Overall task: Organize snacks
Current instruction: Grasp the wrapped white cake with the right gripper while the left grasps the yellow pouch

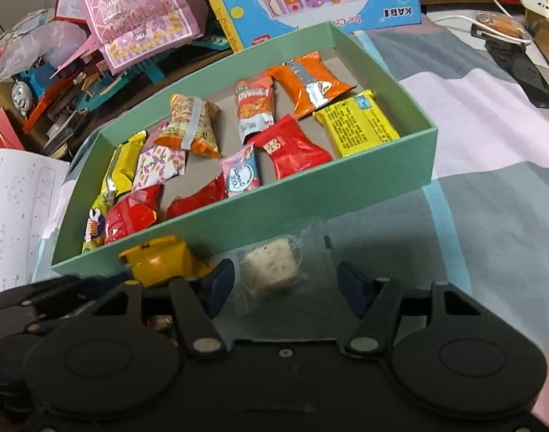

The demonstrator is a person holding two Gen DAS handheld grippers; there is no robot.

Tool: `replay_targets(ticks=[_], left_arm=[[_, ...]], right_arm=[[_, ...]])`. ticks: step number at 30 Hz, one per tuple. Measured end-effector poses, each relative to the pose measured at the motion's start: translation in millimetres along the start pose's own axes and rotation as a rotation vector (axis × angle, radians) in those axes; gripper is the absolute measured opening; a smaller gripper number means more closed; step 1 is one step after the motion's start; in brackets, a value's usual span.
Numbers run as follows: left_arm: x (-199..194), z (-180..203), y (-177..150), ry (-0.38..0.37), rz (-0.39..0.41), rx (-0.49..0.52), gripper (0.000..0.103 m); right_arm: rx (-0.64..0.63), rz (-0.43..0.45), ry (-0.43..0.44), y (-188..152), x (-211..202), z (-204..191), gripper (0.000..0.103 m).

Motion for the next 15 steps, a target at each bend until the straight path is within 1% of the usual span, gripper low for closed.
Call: replay_targets(ticks=[2,4,6,9,11,12,14,15], left_arm=[[2.8,-6.9,-2.6,-0.028,-0.011,-0.024,0.027],[5.3,-12.0,-3.1,-0.039,-0.018,-0.045,0.038],[6.8,-15.5,-3.6,-0.027,-0.016,-0.052,0.039],[10.9,-21.9,-3.0,-0.041,-0.024,-0.079,0.045],[13.0,-21.4,-2.1,-0.039,-0.025,-0.078,0.045],[13.8,-20.4,-1.4,-0.035,-0.024,-0.078,0.045],[15.9,-18.8,0.2,-0.042,-0.023,-0.09,0.044],[16.7,-16.9,0.9,-0.047,-0.022,-0.09,0.038]], right_arm=[[0.001,-0.006,0.008,-0.8,2.3,0.2,0.065],[-0.013,-0.015,0.008,-2.7,4.4,-1.9,0.065],[-0.052,-0.004,-0.006,-3.7,6.4,-7.4,0.065],[-0.1,0.013,-0.026,-4.9,9.8,-13.8,0.064],[-0.177,0.03,-0.068,-8.3,12.4,-21.2,0.055],[-0.22,0.042,-0.086,-11.4,13.6,-25.4,0.052],[-0.22,0.051,-0.091,-12.1,13.8,-26.6,0.047],[-0.206,0.05,-0.088,-10.9,12.9,-25.4,0.045]])
Point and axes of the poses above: each gripper's, at about its wrist camera, not at the fingertips, and x roughly the way its jaws point, z to its right, y to its top, the point moved 1 cm from there along x, roughly the way its jaws point, and after that the axes turned 7 degrees about x, right-handed, at the moved point
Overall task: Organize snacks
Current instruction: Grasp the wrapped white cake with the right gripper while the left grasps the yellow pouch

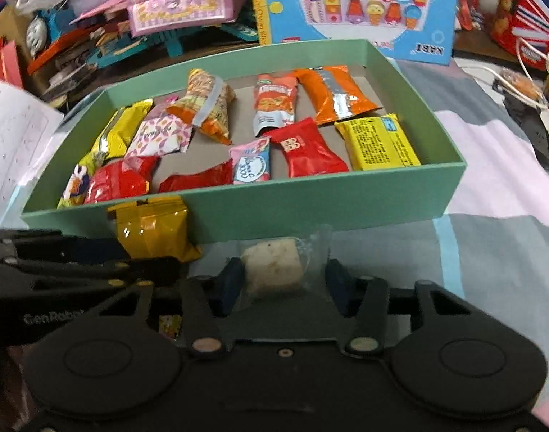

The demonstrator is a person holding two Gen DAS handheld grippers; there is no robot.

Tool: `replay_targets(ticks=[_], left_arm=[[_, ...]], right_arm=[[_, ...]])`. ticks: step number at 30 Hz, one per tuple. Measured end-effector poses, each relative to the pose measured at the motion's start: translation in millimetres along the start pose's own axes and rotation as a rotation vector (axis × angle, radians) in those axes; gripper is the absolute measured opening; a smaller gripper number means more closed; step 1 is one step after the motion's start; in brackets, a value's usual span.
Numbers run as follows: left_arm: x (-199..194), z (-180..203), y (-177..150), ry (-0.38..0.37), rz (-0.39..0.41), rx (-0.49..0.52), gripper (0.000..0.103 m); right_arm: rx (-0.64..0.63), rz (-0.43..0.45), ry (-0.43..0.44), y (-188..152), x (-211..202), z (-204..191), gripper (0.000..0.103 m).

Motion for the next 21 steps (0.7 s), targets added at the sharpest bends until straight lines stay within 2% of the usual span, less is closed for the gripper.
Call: replay_targets(ticks=[1,4,6,10,16,21], left_arm=[[1.4,3.4,0.5,-0.01,-0.001,0.004,0.033],[0.5,14.3,0.5,-0.002,0.017,0.035,0.031],[-2.0,17.6,-0.5,-0.023,0.014,0.038,0.025],[-14.4,19.0,-4.6,-0.027,0.016,0.053,0.024],[-47.3,6.0,-9.1,-0.035,0.032,0.005,0.024],[-74.1,-8.0,5.0,-0.023,0.083,-0.026,0.025]], right_arm=[[0.015,-0.002,0.002,1.1,-0.6,1.7,0.043],[0.062,-0.014,0.008,2.2,-3.5,8.4,0.041],[0.087,-0.022,0.019,0.3,-6.8,15.4,0.041],[0.138,-0.028,0.029,-2.9,-16.1,28.7,0.041],[0.205,0.001,0.056,-2.0,-41.4,44.3,0.041],[0.213,0.049,0.105,14.3,-68.1,44.5,0.041]])
Point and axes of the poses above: each gripper's, at about its wrist camera, not at the fingertips, and x roughly the way its jaws point, z to its right, y to its top, the point moved 1 cm from there along x, roughly the way its jaws point, and after that the axes turned 7 degrees about x, right-handed, at the moved point
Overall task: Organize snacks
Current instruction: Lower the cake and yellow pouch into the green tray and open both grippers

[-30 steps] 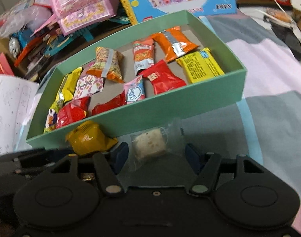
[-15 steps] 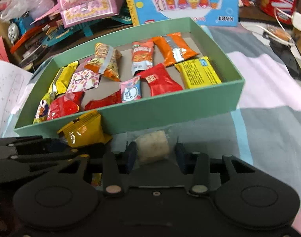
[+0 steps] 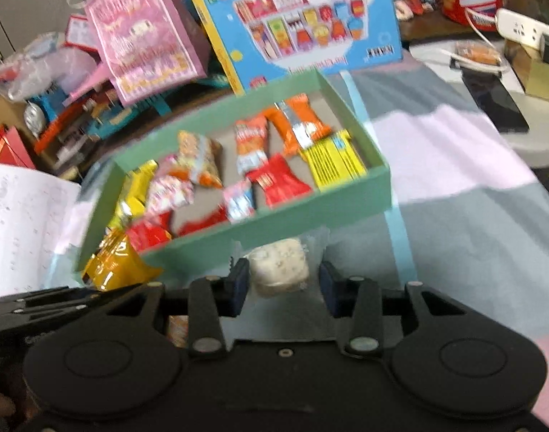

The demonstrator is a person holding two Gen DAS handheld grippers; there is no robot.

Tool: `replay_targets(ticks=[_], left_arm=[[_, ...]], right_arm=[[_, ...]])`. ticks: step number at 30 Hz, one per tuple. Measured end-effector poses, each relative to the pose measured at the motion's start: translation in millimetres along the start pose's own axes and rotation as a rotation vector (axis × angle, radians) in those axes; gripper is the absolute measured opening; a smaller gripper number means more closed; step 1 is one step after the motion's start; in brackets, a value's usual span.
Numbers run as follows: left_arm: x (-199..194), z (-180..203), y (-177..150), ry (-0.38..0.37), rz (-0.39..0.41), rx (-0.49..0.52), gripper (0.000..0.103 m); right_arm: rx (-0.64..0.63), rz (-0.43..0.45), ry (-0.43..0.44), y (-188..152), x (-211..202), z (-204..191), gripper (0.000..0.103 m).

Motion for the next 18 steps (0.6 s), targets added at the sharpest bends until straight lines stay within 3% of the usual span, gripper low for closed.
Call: replay_targets(ticks=[7,18], left_arm=[[-11.1,-17.7,42.8,0.051,0.067,-0.002,0.025],[31.3,-38.2,81.6,0.052,0.034,-0.022,0.025]], right_arm=[[-0.025,0.054,0.08,46.2,-7.7,-33.9,0.041],[-0.031,-0.01,0.118,80.7,55.4,-79.8,0.041]])
Point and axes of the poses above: each gripper's, at about its wrist camera, not at the fingertips, and x roughly the way its jaws point, z to its right, y to its top, the point moved 1 cm from there along x, roughly the way its jaws point, and after that the axes turned 7 degrees about x, right-handed, at the moved point
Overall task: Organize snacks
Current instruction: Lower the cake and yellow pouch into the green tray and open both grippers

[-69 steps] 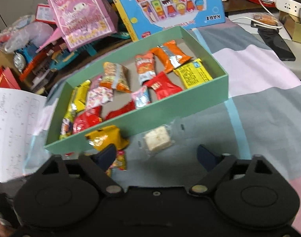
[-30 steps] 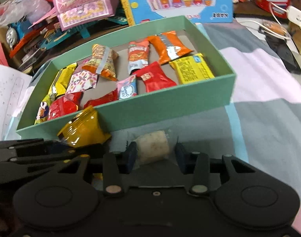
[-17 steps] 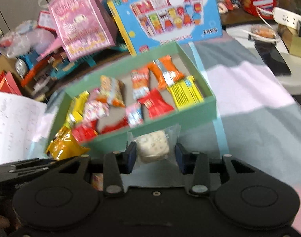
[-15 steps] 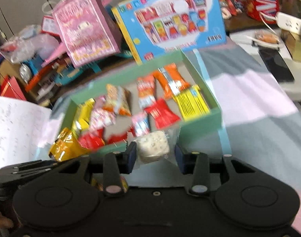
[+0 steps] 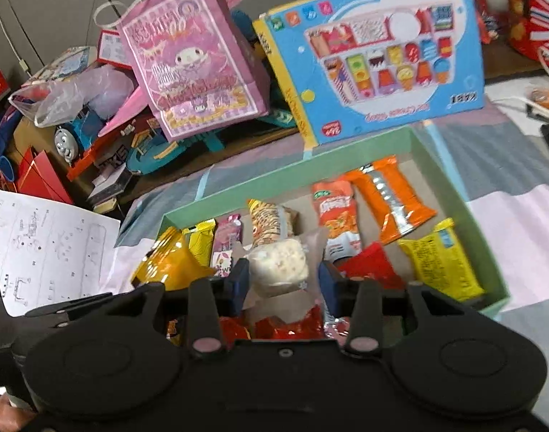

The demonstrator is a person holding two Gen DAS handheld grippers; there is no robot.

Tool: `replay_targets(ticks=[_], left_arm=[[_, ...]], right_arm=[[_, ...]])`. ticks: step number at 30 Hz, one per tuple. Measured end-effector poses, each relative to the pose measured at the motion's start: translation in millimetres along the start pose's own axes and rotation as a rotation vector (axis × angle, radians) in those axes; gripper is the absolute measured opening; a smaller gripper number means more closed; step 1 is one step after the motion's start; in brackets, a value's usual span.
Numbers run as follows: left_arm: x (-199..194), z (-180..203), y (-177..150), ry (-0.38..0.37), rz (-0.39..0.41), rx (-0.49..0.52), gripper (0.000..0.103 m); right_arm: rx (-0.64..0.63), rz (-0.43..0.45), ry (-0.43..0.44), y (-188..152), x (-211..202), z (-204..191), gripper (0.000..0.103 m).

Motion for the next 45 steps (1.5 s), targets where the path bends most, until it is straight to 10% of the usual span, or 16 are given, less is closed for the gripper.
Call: replay_targets(ticks=[8,10,12,14,21,45], left_arm=[[30.9,-4.1,0.7,-0.001,-0.038,-0.011,0.028],[37.7,-4.1,-0.7,0.037,-0.039,-0.011,0.052],[42.4,-5.3,-2.7,0.09,-0.042,-0.021,0.103],[43.0,-6.3,-5.7,0.108,-0.027,-0.025,0.103],[44.6,-6.3,-11.4,0.088,-0.061,-0.047,0.103],[-52.2,15.2,-65.9,0.079,-0.024,-0.04,0.103]], right_arm=[[0.01,-0.044,0.004,6.6,35.6,0.8,0.044],[0.025,-0.063,0.019,9.5,41.7,3.3,0.049],[0.043,-0.063,0.021,10.9,43.5,6.8,0.066],[0.052,-0.044,0.008,11.4,43.3,10.4,0.084],[0.09,-0.021,-0.008,9.0,38.1,25.2,0.101],[0.039,-0.003,-0.007,-45.1,-43.8,9.8,0.103]])
Point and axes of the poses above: each gripper's, at about its wrist camera, not at the fingertips, and x roughly the way its jaws point, z to its right, y to its top, the point moved 1 cm from there along x, roughly the way its jaws point, and after that the axes turned 7 degrees about x, right-handed, at the moved point
